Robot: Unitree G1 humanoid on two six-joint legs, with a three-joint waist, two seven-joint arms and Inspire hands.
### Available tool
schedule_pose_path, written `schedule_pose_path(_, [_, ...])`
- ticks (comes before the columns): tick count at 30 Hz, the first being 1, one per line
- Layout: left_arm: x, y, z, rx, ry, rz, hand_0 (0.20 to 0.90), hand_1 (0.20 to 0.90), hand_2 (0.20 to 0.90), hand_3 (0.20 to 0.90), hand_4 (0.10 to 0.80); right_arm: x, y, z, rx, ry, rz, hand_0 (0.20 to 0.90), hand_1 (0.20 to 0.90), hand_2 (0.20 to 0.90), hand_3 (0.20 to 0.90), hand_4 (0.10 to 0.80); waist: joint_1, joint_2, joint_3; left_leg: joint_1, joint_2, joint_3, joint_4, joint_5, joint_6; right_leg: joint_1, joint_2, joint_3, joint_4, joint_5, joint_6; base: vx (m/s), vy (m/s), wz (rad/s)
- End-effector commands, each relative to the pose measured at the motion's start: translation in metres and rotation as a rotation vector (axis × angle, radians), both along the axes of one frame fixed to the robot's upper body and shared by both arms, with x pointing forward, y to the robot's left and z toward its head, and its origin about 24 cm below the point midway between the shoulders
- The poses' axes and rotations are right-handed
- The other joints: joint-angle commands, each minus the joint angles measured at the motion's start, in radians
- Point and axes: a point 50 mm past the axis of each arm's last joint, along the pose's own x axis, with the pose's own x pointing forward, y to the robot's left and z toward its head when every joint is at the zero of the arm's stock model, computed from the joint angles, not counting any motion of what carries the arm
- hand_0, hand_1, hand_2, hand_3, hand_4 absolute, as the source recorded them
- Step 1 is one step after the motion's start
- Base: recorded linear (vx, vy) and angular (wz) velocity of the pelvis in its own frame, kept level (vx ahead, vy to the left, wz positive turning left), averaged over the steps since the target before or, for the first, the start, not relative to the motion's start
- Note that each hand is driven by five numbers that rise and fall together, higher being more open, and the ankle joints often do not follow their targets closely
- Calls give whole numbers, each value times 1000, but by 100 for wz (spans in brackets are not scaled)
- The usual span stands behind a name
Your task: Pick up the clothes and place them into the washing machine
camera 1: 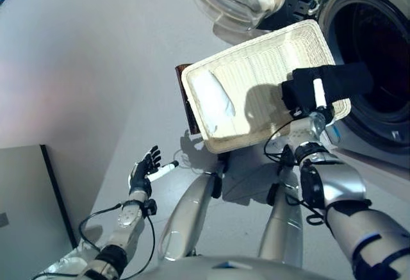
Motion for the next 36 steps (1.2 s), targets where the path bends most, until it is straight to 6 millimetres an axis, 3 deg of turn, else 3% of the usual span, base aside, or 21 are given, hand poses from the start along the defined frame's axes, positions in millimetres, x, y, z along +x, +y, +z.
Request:
schedule_pose_path(1, [-20, 25, -5, 15, 8, 99, 900, 900, 900, 900, 800, -9, -65, 137, -412, -274, -150, 200, 200, 200, 200, 300, -1, 27, -61, -23, 27, -45, -81, 26, -101, 47, 39, -18, 69, -145, -47, 30, -22, 1])
schedule_pose_path(6, [-24, 24, -8, 10, 21, 94, 900, 900, 900, 900, 800, -30, -75, 214, -502, -481, -310, 200, 200, 200, 200, 300, -10, 29, -81, 6, 31, -41, -111, 29, -104, 56, 45, -6, 61, -146, -43, 45, 11, -2])
schedule_pose_path(7, [-24, 22, -9, 11, 25, 87, 900, 900, 900, 900, 800, -37, -75, 227, -478, -565, -350, 255, 255, 255, 255, 339, -13, 32, -85, 10, 29, -38, -115, 30, -104, 57, 45, -3, 59, -147, -41, 42, 37, -11])
schedule_pose_path(8, [-24, 20, -9, 5, 22, 82, 900, 900, 900, 900, 800, -40, -76, 232, -483, -581, -365, 900, 900, 900, 900, 800, -14, 34, -87, 15, 28, -37, -118, 30, -104, 59, 44, 0, 59, -148, -41, 29, 26, -13])
schedule_pose_path(11, [-22, 19, -7, -5, 16, 76, 900, 900, 900, 900, 800, -42, -80, 239, -485, -602, -348, 900, 900, 900, 900, 800, -10, 37, -93, 22, 25, -35, -121, 29, -104, 59, 42, 4, 59, -146, -40, 12, 18, -13])
schedule_pose_path(13, [-22, 19, -7, -16, 15, 79, 900, 900, 900, 900, 800, -32, -71, 237, -499, -578, -298, 900, 900, 900, 900, 800, -14, 43, -93, 27, 26, -28, -125, 30, -103, 57, 43, 11, 55, -141, -40, 6, 35, -8])
schedule_pose_path(15, [-25, 15, -12, -39, 44, 84, 900, 900, 900, 900, 800, -16, -59, 215, -451, -525, -221, 900, 900, 900, 900, 800, -17, 50, -96, 30, 26, -18, -125, 27, -100, 55, 46, 18, 49, -136, -40, 5, 23, -16])
schedule_pose_path(16, [-25, 16, -12, -39, 44, 84, 900, 900, 900, 900, 800, -16, -60, 215, -450, -526, -219, 900, 900, 900, 900, 800, -16, 49, -96, 30, 26, -17, -124, 27, -100, 55, 46, 19, 49, -136, -40, -1, 24, -18])
schedule_pose_path(18, [-29, 10, -17, -59, 72, 69, 900, 900, 900, 900, 800, -6, -55, 184, -400, -436, -180, 900, 900, 900, 900, 800, -15, 60, -99, 31, 24, -15, -123, 24, -98, 55, 47, 23, 49, -136, -41, -7, 16, -12])
schedule_pose_path(25, [-32, 7, -21, -55, 97, 56, 900, 900, 900, 900, 800, 5, -44, 149, -364, -339, -122, 900, 900, 900, 900, 800, -21, 68, -105, 29, 22, -13, -115, 21, -97, 52, 46, 26, 57, -135, -46, -1, 1, -1])
schedule_pose_path(31, [-32, 12, -23, -17, 113, 70, 900, 900, 900, 900, 800, 14, -23, 102, -298, -229, -40, 900, 900, 900, 900, 800, -25, 52, -94, 26, 23, -13, -103, 17, -94, 58, 50, 25, 58, -131, -48, 0, 0, 0])
schedule_pose_path(36, [-27, 21, -19, 31, 102, 60, 900, 900, 900, 900, 800, 21, -6, 60, -550, 162, 189, 900, 900, 900, 900, 800, -27, 21, -79, 15, 29, -14, -84, 18, -94, 60, 53, 15, 60, -121, -56, -24, -21, 1])
